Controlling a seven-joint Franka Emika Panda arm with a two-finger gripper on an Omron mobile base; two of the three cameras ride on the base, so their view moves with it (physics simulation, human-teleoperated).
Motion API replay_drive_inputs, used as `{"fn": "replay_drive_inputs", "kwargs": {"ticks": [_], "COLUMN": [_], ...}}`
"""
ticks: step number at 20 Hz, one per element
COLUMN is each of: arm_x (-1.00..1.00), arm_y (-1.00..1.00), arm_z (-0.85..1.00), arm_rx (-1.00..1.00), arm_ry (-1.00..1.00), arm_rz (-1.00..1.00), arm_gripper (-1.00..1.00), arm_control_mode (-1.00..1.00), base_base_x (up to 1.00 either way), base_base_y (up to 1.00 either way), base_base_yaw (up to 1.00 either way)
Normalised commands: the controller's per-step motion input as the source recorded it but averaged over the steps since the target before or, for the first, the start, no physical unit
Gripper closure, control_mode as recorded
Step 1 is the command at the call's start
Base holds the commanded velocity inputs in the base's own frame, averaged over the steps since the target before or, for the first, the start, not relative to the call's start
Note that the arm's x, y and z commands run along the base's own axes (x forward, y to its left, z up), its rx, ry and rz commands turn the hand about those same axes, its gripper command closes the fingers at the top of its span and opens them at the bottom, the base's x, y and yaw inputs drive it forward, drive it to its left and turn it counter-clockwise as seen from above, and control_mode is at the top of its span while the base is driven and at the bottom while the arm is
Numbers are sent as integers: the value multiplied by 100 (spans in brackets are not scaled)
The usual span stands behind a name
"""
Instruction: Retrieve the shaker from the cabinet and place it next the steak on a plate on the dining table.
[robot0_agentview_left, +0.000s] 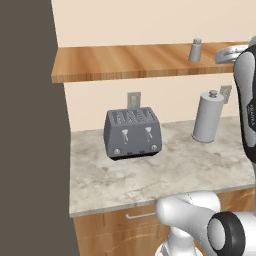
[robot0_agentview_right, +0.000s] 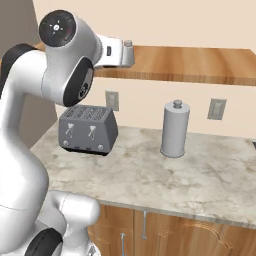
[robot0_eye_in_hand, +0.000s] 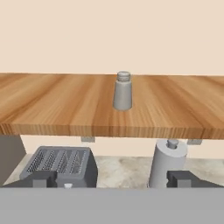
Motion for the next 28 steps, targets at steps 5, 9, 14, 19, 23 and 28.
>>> {"fn": "replay_drive_inputs", "kwargs": {"ticks": [5,9,14,19,23,28], "arm_x": [42,45,55,54,51,47], "arm_y": [-11,-9,-1,0,-1,-7], "arm_z": [3,0,0,0,0,0], "arm_rx": [0,0,0,0,0,0], "arm_ry": [0,-5,0,3,2,0], "arm_rz": [11,13,7,0,0,0], "arm_gripper": [-100,-100,-100,-100,-100,-100], "arm_control_mode": [-100,-100,-100,-100,-100,-100], "base_base_x": [0,0,0,0,0,0], "base_base_y": [0,0,0,0,0,0], "base_base_yaw": [0,0,0,0,0,0]}}
